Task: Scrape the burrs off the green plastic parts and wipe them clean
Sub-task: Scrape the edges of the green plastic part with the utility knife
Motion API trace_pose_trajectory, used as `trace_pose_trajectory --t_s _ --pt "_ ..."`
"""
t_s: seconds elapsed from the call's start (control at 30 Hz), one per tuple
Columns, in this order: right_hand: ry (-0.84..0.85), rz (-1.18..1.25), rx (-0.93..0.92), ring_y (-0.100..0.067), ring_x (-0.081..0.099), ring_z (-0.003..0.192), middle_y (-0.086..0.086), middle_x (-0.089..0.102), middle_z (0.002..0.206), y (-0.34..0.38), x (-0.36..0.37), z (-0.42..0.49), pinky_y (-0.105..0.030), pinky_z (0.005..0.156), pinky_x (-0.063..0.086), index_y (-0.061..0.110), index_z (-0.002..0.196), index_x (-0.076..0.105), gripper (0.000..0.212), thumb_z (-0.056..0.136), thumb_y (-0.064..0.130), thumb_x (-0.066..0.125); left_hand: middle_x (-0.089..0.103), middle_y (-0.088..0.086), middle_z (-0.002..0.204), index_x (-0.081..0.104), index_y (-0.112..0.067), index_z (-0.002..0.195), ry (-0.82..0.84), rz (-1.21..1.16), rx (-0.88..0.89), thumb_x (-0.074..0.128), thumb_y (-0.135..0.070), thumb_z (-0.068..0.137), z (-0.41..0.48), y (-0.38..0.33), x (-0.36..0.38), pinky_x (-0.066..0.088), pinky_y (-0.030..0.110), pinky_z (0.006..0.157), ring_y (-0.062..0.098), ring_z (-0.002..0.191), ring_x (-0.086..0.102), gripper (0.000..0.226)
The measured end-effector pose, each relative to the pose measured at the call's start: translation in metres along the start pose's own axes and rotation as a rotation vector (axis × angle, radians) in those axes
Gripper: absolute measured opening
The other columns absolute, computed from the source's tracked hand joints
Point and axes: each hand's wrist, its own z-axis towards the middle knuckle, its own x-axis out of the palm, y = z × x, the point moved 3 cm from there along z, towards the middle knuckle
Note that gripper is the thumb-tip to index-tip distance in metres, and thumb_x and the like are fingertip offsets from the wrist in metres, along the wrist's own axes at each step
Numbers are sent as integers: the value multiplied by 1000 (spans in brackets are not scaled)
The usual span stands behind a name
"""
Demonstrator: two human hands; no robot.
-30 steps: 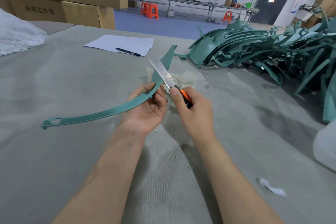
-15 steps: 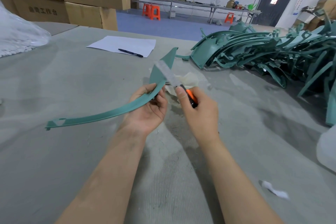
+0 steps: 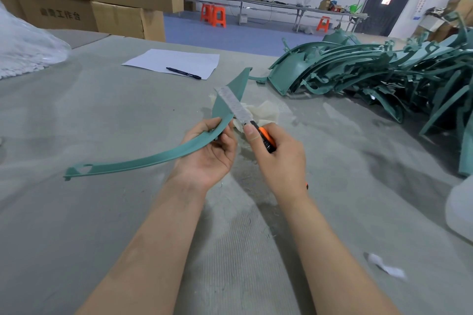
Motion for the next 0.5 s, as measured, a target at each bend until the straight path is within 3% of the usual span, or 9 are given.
trace_pose_trajectory --t_s 0.27,0.5 --pt "13 54 -6 -18 39 52 1 41 53 1 1 -1 -40 54 39 6 72 52 66 79 71 41 62 6 63 65 4 63 17 -35 -23 56 -6 74 -3 2 2 46 16 40 11 45 58 17" --pt "28 72 -21 -14 34 49 8 35 50 0 1 -2 -33 52 33 12 67 47 60 79 70 42 62 7 62 65 4 64 16 -46 -18 56 -7 76 -3 1 2 47 15 40 10 45 59 19"
